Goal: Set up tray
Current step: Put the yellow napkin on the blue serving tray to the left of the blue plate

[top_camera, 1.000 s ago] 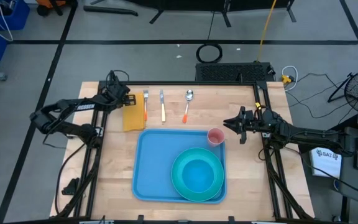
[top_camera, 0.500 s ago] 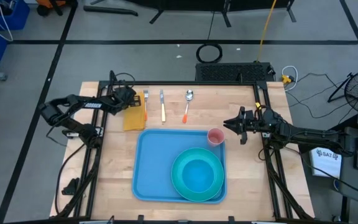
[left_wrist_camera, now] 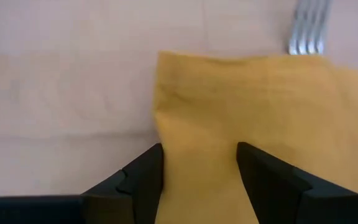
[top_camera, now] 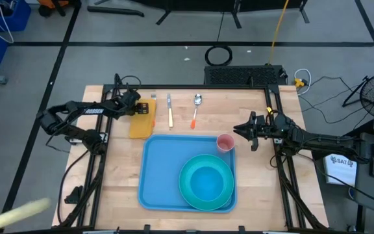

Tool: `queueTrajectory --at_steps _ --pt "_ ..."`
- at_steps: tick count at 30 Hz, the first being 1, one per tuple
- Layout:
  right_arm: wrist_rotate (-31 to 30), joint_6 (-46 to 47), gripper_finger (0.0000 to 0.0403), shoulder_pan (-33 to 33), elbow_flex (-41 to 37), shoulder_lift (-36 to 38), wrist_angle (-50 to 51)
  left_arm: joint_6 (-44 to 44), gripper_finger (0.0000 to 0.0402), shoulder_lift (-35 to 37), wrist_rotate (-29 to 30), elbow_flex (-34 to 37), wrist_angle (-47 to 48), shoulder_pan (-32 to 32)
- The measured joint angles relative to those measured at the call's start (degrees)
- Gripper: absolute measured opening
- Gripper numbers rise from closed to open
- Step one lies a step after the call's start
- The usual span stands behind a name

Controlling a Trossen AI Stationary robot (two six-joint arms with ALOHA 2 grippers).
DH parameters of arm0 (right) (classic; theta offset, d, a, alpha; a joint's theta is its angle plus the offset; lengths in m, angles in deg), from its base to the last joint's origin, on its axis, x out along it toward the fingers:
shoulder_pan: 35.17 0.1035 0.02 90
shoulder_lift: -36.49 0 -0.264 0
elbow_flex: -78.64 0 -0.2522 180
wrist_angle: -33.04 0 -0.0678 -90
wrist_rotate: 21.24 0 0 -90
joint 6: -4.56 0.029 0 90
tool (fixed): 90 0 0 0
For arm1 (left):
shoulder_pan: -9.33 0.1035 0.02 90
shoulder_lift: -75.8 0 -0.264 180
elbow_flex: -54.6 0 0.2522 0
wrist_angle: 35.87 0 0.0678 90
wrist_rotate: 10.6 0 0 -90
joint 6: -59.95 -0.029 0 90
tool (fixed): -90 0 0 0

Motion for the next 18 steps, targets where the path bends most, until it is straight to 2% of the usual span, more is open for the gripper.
queueTrajectory --at_steps 9,13,18 --pt "0.0 -0.58 0.0068 0.0 0.0 0.0 0.02 -3.59 0.0207 8.49 -5.75 0.15 0.84 -0.05" --pt "-0.02 -1.33 0.0068 0.0 0.0 0.0 0.02 -4.49 0.0207 10.94 -6.14 0.11 3.69 0.06" --pt "-0.02 -1.34 0.0068 -0.01 0.0 0.0 0.02 -4.4 0.0207 10.67 -5.38 0.17 6.99 0.06"
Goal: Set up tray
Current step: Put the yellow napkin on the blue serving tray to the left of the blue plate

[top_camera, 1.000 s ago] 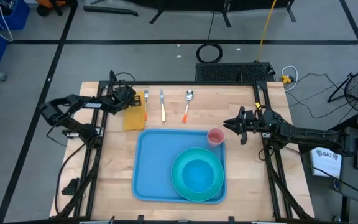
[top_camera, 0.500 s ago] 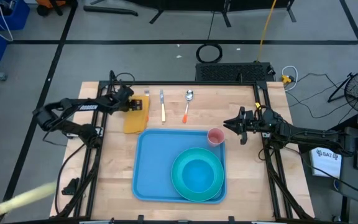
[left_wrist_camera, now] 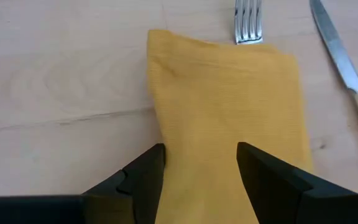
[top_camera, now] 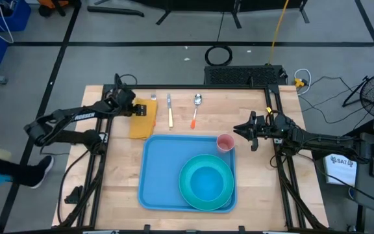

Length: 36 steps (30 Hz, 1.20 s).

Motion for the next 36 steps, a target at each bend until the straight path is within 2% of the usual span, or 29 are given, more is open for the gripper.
queueTrajectory --at_steps 8,12,18,24,26,28,32,33,36 --pt "-0.07 -0.01 0.0068 -0.03 0.0 0.02 0.0 1.97 0.0207 -1.94 3.44 3.63 -2.62 0.18" --pt "-0.09 0.0 0.0068 -0.02 0.0 0.0 -0.02 3.03 0.0207 -3.31 3.69 6.03 -7.93 0.26" --pt "-0.11 0.01 0.0068 -0.01 0.0 0.02 -0.48 2.95 0.0207 -5.61 -0.81 9.46 -20.92 0.35" --pt "-0.13 0.01 0.0068 -0.02 0.0 0.02 -0.48 1.77 0.0202 -5.59 -3.45 10.55 -23.1 0.33" --pt "-0.13 0.01 0.0068 -0.01 0.0 0.02 -0.48 1.03 0.0184 -5.59 -3.32 10.84 -23.06 0.33" --pt "-0.13 0.01 0.0068 -0.01 0.0 0.01 -0.48 1.05 0.0149 -5.59 -2.33 11.0 -22.81 0.33" --pt "-0.13 0.01 0.0068 -0.02 0.0 0.01 -0.47 0.49 0.0036 -5.61 1.62 11.03 -21.17 0.26" --pt "-0.14 0.01 0.0068 -0.03 0.0 0.02 -0.46 0.41 0.0019 -5.61 2.56 11.04 -20.99 0.25" --pt "-0.15 0.01 0.0068 -0.02 0.0 0.01 -0.46 -0.49 0.0008 -5.42 3.5 11.05 -21.24 0.17"
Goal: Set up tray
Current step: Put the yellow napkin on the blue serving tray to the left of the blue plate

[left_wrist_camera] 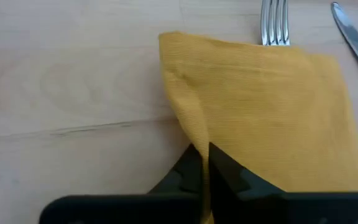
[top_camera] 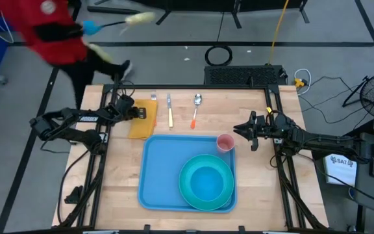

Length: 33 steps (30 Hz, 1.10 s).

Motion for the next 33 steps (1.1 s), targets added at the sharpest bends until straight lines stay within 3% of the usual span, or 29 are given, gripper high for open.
queueTrajectory --at_steps 7,17,25,33 --pt "0.01 -0.17 0.0068 -0.01 0.0 0.01 0.02 -1.54 0.0004 6.24 1.44 0.22 -1.55 -3.15" --pt "-0.05 -0.24 0.0068 -0.03 0.0 0.0 0.03 -3.92 0.0003 26.5 2.47 0.21 -1.2 -12.29" --pt "-0.23 -0.23 0.0068 -0.03 0.0 0.0 0.04 -4.01 0.0003 39.15 5.53 0.12 -2.03 -27.74" --pt "-0.31 0.0 0.0068 -0.05 0.0 0.01 0.02 -1.13 0.0003 41.39 8.36 0.08 -12.76 -47.02"
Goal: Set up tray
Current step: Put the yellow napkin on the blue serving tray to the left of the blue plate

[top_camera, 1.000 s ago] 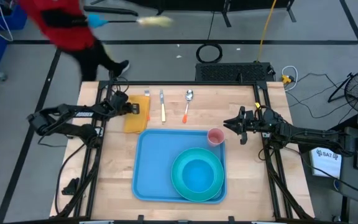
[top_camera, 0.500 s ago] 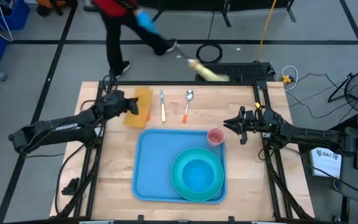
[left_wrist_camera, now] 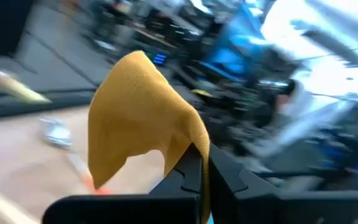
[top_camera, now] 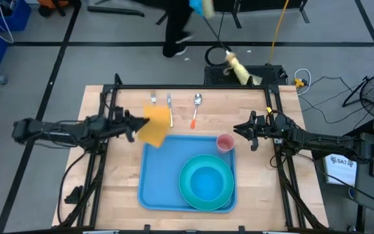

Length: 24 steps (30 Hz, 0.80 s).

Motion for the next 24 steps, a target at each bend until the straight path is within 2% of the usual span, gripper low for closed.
queueTrajectory --at_steps 5,10,16,18,24 --pt "0.0 0.02 0.0068 0.01 0.0 -0.01 0.0 4.99 0.0003 -3.07 8.66 -0.04 -2.82 -13.6" --pt "0.0 0.02 0.0068 0.0 0.0 -0.02 0.0 10.94 0.0003 -12.74 21.2 -0.04 -8.02 -26.47" --pt "0.01 0.02 0.0068 0.0 -0.01 -0.02 -0.54 17.2 0.0003 -32.89 41.7 -0.34 -29.03 -39.12" --pt "0.02 0.02 0.0068 0.0 0.0 -0.02 -0.83 17.79 0.0003 -40.04 47.47 -2.38 -34.82 -41.81" --pt "0.04 0.0 0.0068 0.0 0.0 0.0 -2.18 23.68 0.0003 -57.71 54.02 -13.37 -37.12 -44.71"
